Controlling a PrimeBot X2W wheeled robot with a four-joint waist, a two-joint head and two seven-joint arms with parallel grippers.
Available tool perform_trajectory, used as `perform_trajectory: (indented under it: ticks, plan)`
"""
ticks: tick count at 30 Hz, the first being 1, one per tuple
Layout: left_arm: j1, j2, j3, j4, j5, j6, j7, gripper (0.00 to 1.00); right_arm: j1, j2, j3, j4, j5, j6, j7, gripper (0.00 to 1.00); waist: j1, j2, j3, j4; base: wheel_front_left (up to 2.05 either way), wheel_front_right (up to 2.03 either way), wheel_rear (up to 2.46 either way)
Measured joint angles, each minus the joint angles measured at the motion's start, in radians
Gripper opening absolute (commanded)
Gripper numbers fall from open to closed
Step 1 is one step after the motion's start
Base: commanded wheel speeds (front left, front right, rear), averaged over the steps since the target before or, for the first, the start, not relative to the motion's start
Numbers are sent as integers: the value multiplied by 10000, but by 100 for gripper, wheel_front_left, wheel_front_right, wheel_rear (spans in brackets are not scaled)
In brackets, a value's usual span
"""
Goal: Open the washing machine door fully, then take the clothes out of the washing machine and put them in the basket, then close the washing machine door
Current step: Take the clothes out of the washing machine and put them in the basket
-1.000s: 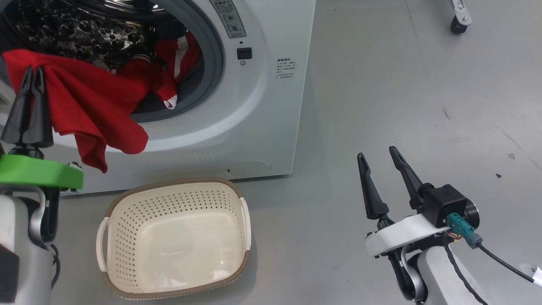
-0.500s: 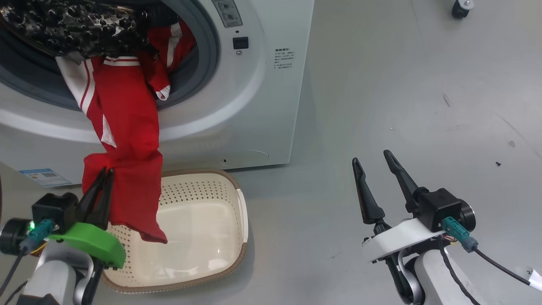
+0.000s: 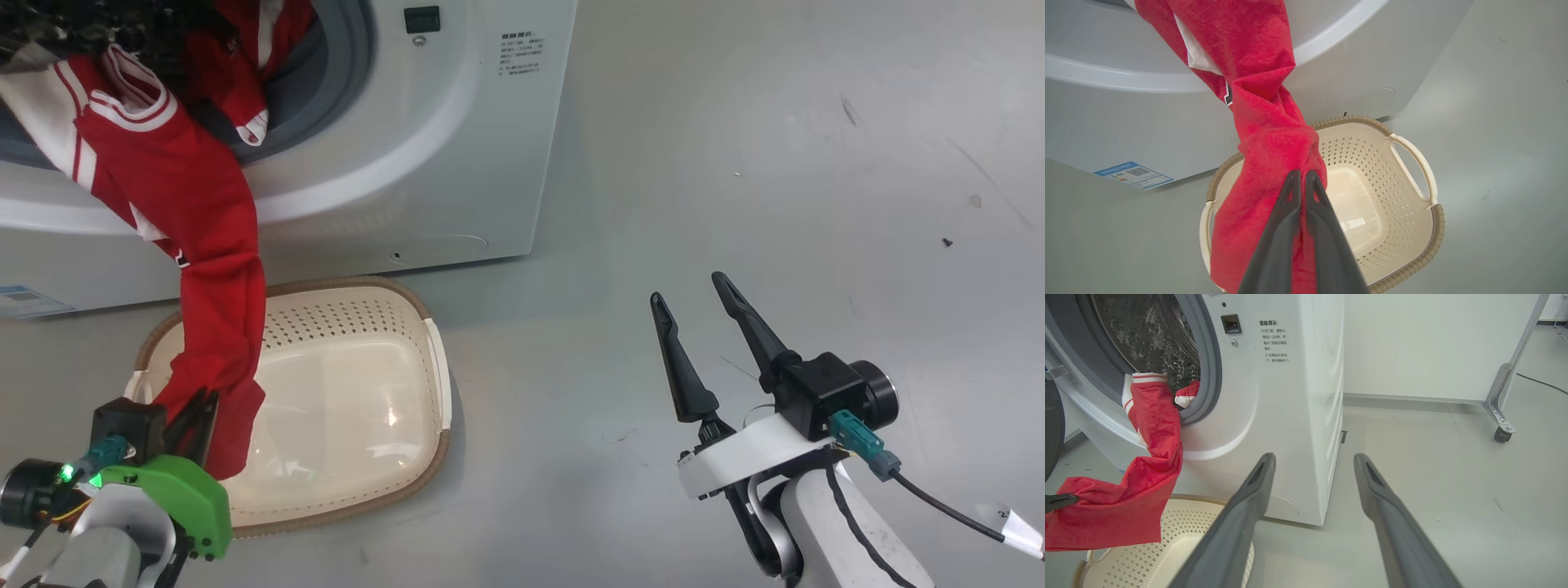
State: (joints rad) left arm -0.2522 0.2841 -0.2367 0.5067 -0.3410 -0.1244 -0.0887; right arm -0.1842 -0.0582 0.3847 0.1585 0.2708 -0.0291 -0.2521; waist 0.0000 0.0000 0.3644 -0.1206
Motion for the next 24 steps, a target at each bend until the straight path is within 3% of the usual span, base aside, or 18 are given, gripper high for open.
perform_trajectory:
  ticks: [16,24]
  plan:
    - [-1289,625,102,1636,102,0,686,0,-636,17,232,-514,-107,-178,0,100,0,0,1731,-956,0,0,0]
    - [-1941,627,-54,2080,148,0,786,0,-805,25,437,-830,23,-351,0,100,0,0,2498,-1426,0,0,0]
